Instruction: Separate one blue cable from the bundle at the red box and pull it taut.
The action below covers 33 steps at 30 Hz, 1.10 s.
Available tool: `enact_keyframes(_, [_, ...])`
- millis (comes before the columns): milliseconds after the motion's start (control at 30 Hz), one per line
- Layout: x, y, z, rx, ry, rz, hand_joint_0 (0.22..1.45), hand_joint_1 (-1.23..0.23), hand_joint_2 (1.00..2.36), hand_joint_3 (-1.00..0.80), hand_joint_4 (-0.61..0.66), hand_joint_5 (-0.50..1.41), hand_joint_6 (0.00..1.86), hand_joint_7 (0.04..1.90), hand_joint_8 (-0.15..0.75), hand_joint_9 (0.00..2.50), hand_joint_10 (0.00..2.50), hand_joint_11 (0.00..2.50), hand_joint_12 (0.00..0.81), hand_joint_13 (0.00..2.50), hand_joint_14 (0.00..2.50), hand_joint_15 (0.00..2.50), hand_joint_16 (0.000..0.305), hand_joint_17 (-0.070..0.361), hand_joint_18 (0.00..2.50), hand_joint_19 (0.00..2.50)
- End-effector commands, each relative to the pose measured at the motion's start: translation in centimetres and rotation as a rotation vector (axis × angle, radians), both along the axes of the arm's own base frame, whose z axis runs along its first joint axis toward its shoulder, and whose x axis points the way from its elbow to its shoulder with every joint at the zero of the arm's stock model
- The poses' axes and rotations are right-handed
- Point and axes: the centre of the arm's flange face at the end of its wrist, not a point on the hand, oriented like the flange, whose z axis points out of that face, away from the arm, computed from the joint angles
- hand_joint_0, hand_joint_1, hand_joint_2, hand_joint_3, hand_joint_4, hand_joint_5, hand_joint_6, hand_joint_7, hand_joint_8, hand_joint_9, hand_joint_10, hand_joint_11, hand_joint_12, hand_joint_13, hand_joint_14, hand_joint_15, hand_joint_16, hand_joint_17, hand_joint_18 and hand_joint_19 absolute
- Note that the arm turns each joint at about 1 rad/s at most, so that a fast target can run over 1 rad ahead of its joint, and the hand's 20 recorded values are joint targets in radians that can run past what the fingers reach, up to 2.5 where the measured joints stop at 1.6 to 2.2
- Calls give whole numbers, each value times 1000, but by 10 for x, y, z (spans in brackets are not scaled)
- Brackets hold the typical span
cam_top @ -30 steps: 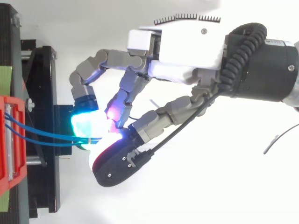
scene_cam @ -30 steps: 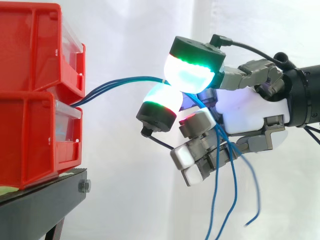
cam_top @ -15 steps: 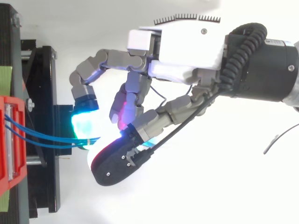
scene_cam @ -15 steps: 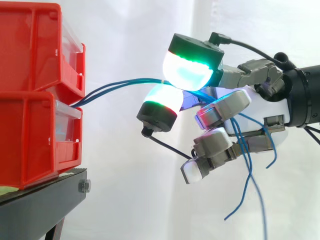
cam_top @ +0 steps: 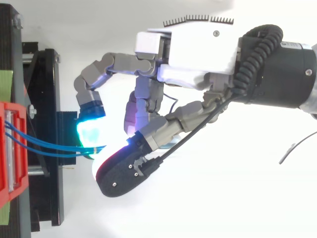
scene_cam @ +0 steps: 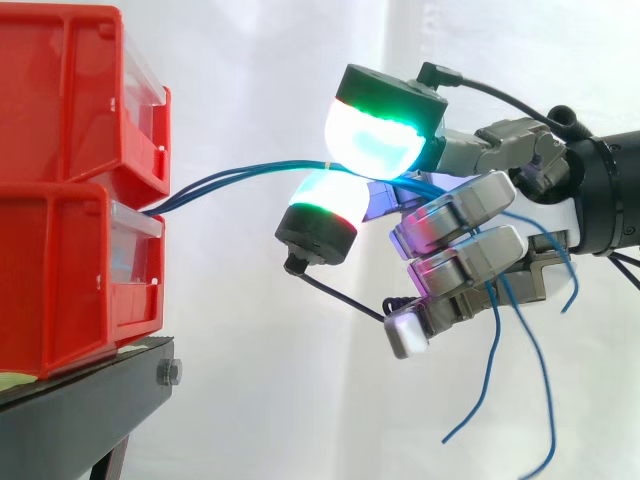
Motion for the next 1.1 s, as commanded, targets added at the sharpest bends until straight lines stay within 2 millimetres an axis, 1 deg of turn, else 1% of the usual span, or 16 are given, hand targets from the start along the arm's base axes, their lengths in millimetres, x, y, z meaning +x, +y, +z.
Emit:
enact_keyframes(0, [0, 0, 0, -2, 1, 0, 667, -706, 1014, -318, 18, -188, 929, 1312, 277, 1616, 588, 1932, 307, 1643, 5, 1881, 39, 87, 1007, 768])
enact_keyframes(33, [0, 0, 0, -2, 1, 0, 667, -706, 1014, -320, 21, -188, 929, 1307, 286, 1613, 599, 1953, 312, 1628, 78, 1877, 39, 87, 1013, 778])
enact_keyframes(67, [0, 0, 0, 0, 0, 0, 666, -705, 1014, -319, 20, -189, 931, 1286, 289, 1589, 706, 1954, 315, 1602, 212, 1856, 40, 89, 1041, 820])
enact_keyframes(100, [0, 0, 0, 0, 0, 0, 666, -702, 1014, -322, 23, -189, 931, 1283, 296, 1570, 803, 1931, 316, 1585, 282, 1871, 40, 89, 1062, 841])
enact_keyframes(167, [0, 0, -1, -2, 2, 0, 666, -694, 1014, -330, 32, -192, 932, 1261, 294, 1536, 928, 1970, 327, 1552, 407, 1869, 40, 90, 1072, 889])
enact_keyframes(200, [0, 0, 0, 0, 0, 0, 664, -689, 1014, -331, 39, -192, 932, 1245, 284, 1526, 963, 1968, 328, 1550, 410, 1877, 40, 90, 1076, 890])
enact_keyframes(267, [0, 0, -1, -1, -1, 0, 659, -672, 1013, -337, 59, -196, 932, 1209, 300, 1443, 1271, 1863, 341, 1506, 557, 1849, 41, 92, 1082, 924])
enact_keyframes(300, [0, 0, -1, -1, -1, 0, 659, -671, 1013, -338, 63, -196, 931, 1210, 302, 1441, 1277, 1872, 345, 1492, 597, 1847, 41, 93, 1088, 927])
enact_keyframes(333, [0, 0, -2, 0, -1, 0, 657, -666, 1013, -345, 70, -197, 931, 1204, 308, 1431, 1312, 1879, 340, 1457, 768, 1761, 41, 93, 1099, 949])
enact_keyframes(367, [1, 0, -1, -1, -2, 2, 657, -662, 1012, -352, 75, -198, 932, 1185, 308, 1421, 1342, 1903, 342, 1426, 909, 1748, 41, 92, 1112, 977])
enact_keyframes(433, [0, 0, 0, -1, -4, 2, 656, -659, 1012, -355, 84, -198, 932, 1179, 307, 1397, 1445, 1903, 346, 1386, 1100, 1712, 41, 93, 1136, 1006])
enact_keyframes(600, [1, 0, -1, -1, -7, 2, 651, -649, 1011, -369, 97, -200, 932, 1156, 313, 1345, 1674, 1866, 359, 1328, 1352, 1673, 42, 93, 1162, 1075])
enact_keyframes(633, [1, 0, 0, 0, -9, 2, 650, -644, 1011, -373, 104, -200, 932, 1153, 316, 1318, 1806, 1838, 364, 1297, 1511, 1623, 42, 94, 1175, 1102])
enact_keyframes(733, [1, 0, -2, -1, -6, 2, 650, -635, 1009, -387, 107, -201, 932, 1145, 324, 1274, 2030, 1793, 366, 1275, 1604, 1648, 41, 93, 1205, 1151])
enact_keyframes(800, [1, 0, -1, -1, -7, 2, 646, -624, 1009, -397, 112, -203, 933, 1141, 324, 1250, 2112, 1810, 368, 1261, 1667, 1636, 42, 94, 1213, 1159])
enact_keyframes(1067, [1, 0, -1, -1, -15, 2, 613, -558, 1003, -465, 126, -206, 931, 1122, 323, 1207, 2252, 1775, 369, 1237, 1757, 1591, 43, 96, 1211, 1158])
